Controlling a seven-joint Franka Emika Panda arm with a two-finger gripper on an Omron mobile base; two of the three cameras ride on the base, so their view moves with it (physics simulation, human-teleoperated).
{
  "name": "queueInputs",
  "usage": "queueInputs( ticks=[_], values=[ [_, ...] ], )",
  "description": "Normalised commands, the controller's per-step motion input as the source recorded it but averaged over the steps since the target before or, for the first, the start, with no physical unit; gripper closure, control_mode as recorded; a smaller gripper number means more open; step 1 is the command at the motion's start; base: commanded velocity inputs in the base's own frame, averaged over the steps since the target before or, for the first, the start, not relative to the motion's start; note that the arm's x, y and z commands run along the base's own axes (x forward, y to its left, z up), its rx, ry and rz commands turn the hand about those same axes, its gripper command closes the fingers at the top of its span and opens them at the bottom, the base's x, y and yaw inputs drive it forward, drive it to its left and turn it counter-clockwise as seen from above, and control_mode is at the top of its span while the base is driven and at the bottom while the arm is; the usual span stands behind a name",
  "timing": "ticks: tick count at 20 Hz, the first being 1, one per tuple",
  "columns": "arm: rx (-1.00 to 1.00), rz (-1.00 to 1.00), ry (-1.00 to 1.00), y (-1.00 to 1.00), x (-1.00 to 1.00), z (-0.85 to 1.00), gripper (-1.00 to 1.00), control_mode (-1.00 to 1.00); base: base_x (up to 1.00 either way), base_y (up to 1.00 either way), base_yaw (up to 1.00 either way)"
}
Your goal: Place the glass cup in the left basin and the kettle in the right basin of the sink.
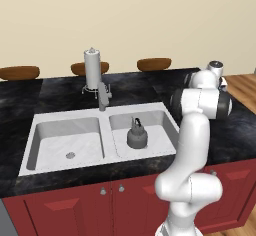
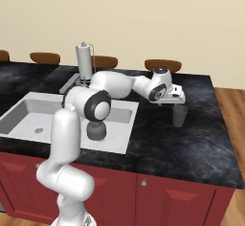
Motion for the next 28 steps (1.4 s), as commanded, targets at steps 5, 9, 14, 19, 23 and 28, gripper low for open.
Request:
queueInputs(
  ticks=[5,9,14,19,23,28],
  values=[
    [0.0,0.0,0.0,-0.13,0.0,0.0,-1.0,-1.0,0.0,0.0,0.0],
    [0.0,0.0,0.0,-0.08,0.01,-0.11,-1.0,-1.0,0.0,0.0,0.0],
    [0.0,0.0,0.0,-0.04,0.07,-0.23,-1.0,-1.0,0.0,0.0,0.0],
    [0.0,0.0,0.0,-0.14,0.09,-0.13,-1.0,-1.0,0.0,0.0,0.0],
    [0.0,0.0,0.0,-0.19,0.14,-0.01,-1.0,-1.0,0.0,0.0,0.0],
    [0.0,0.0,0.0,-0.21,0.17,0.0,-1.0,-1.0,0.0,0.0,0.0]
  ],
)
